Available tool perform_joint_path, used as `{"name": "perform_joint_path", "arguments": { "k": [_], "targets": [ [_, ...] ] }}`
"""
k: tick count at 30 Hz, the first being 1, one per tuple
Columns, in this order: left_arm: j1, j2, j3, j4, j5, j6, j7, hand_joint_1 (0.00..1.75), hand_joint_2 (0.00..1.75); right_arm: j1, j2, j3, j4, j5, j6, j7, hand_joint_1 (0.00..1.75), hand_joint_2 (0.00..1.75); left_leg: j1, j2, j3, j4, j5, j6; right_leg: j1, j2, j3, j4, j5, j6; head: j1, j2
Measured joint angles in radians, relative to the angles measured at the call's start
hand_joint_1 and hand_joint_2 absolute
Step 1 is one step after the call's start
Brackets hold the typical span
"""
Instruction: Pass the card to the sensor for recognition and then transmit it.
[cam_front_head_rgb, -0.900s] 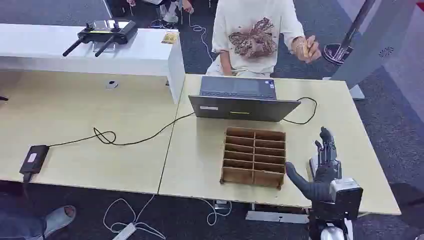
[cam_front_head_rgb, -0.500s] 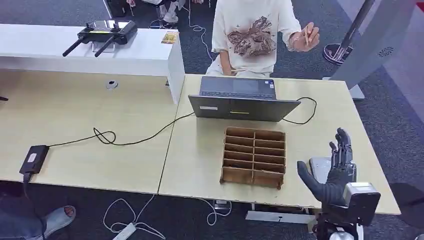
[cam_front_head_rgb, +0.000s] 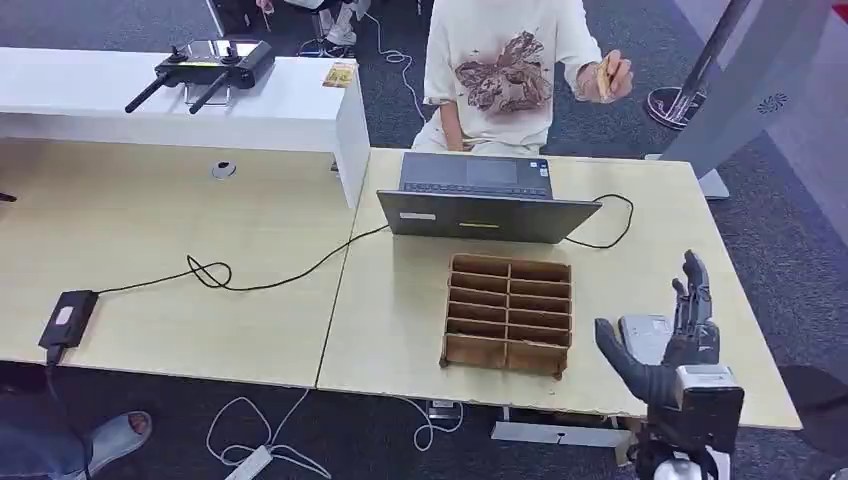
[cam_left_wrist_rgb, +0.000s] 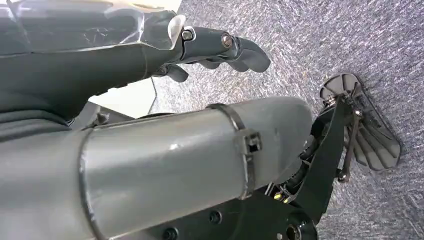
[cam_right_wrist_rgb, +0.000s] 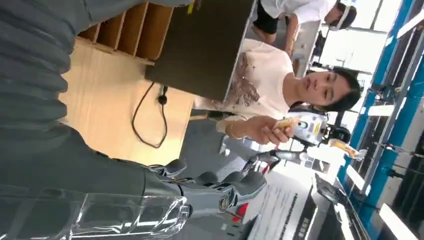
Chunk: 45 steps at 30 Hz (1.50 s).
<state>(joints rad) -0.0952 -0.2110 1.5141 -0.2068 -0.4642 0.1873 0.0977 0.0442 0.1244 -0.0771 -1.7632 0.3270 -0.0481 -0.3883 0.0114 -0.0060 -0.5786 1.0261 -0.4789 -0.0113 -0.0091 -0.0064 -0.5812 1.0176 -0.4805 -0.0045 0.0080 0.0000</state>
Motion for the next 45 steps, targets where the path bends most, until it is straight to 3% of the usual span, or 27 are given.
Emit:
{"name": "perform_joint_path", "arguments": {
  "k": [8,14,19,25,29,33,38,45],
  "targets": [
    [-0.001,0.0,0.0,0.0,0.0,0.003,0.0,0.0,0.0,-0.084,-0.035,0.065,0.019,0.24,-0.129,0.033,0.0,1.75,0.0,0.0,0.0,0.0,0.001,0.0,0.0,0.0,0.0,0.001,0.0,0.0,0.0,0.0],
    [-0.002,0.005,0.0,0.0,-0.01,0.005,0.0,0.0,0.0,-0.207,-0.088,0.152,0.052,0.362,-0.203,0.072,0.0,1.75,0.0,0.0,0.0,0.0,0.001,-0.001,0.0,0.0,0.0,0.001,0.001,-0.001,0.0,0.0],
    [-0.003,0.01,-0.002,0.0,-0.015,0.019,0.0,0.0,0.0,-0.358,-0.13,0.228,0.137,0.418,-0.271,0.094,0.0,1.75,0.0,0.001,0.0,0.0,0.002,-0.001,0.0,0.001,0.0,0.001,0.002,-0.001,0.0,0.0],
    [-0.006,0.016,-0.004,0.0,-0.021,0.036,-0.002,0.0,0.0,-0.569,-0.179,0.312,0.307,0.509,-0.354,0.165,0.0,1.75,0.0,0.0,0.0,0.0,0.003,-0.002,0.0,0.001,0.0,0.002,0.003,-0.002,0.0,0.0],
    [-0.006,0.018,-0.007,0.0,-0.025,0.041,-0.003,0.0,0.0,-0.654,-0.199,0.343,0.385,0.548,-0.367,0.194,0.0,1.75,0.0,0.0,0.0,0.0,0.003,-0.002,0.0,0.0,0.0,0.002,0.003,-0.002,0.0,0.0],
    [-0.007,0.021,-0.011,0.0,-0.035,0.048,-0.012,0.0,0.0,-0.772,-0.212,0.37,0.517,0.708,-0.39,0.277,0.0,1.75,0.0,0.0,0.0,0.0,0.003,-0.002,0.0,0.001,-0.001,0.002,0.003,-0.002,0.0,0.0],
    [-0.007,0.026,-0.028,0.0,-0.049,0.071,-0.012,0.0,0.0,-1.0,-0.226,0.406,0.818,0.717,-0.423,0.216,0.0,1.75,0.0,0.0,0.0,0.0,0.005,-0.002,0.0,0.0,-0.001,0.002,0.004,-0.002,0.0,0.0],
    [-0.011,0.032,-0.032,0.0,-0.049,0.081,-0.008,0.0,0.0,-1.183,-0.225,0.451,1.15,0.725,-0.357,0.272,0.0,1.75,0.0,-0.002,0.0,0.001,0.005,-0.003,0.0,-0.001,-0.001,0.002,0.004,-0.002,0.0,0.0]
  ]
}}
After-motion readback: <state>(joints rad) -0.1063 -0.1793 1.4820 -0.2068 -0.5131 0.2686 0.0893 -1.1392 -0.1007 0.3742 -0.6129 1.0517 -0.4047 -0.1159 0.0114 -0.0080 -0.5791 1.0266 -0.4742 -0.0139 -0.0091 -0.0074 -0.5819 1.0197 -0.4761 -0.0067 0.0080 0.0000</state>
